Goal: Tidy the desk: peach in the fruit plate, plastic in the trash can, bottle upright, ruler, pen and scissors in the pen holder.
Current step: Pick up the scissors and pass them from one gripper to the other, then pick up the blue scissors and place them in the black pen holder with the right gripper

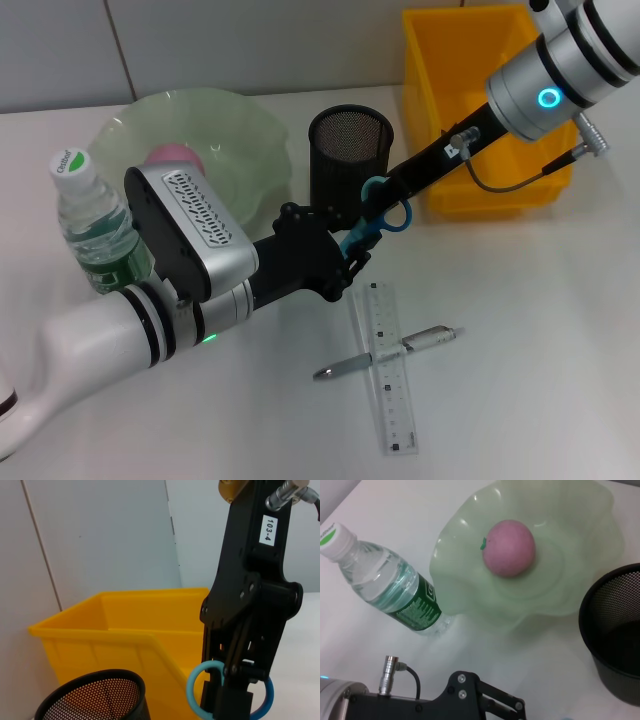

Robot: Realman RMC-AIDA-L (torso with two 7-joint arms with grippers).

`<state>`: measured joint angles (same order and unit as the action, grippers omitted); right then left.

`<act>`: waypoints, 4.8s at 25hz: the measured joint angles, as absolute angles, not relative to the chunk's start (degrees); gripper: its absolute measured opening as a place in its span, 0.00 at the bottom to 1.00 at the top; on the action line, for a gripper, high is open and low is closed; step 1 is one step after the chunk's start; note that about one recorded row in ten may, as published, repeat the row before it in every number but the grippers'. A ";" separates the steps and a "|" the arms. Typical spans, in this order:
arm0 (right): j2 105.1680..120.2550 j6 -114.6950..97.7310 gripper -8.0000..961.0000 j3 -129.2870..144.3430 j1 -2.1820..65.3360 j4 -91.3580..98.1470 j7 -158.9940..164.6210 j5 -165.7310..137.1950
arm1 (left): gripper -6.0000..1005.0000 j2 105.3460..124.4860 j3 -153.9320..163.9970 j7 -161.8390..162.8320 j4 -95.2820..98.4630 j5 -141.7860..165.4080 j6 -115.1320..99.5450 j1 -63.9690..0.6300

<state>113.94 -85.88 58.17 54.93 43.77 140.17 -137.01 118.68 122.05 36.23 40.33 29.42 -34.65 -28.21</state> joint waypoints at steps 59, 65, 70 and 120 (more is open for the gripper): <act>112.21 -91.25 0.10 57.24 53.71 48.75 138.35 -136.88 | 0.79 116.14 107.85 58.15 41.45 45.73 -55.20 -22.31; 111.24 -94.63 0.10 56.35 54.66 52.53 137.70 -136.93 | 0.79 115.94 102.14 61.77 40.58 54.07 -65.75 -17.94; 110.48 -97.55 0.10 55.75 56.60 56.87 138.54 -138.48 | 0.78 116.42 101.21 60.31 38.11 56.10 -67.98 -15.34; 114.71 -77.42 0.11 57.57 75.32 35.52 141.88 -159.76 | 0.78 116.81 93.28 54.40 24.95 56.25 -78.30 -15.56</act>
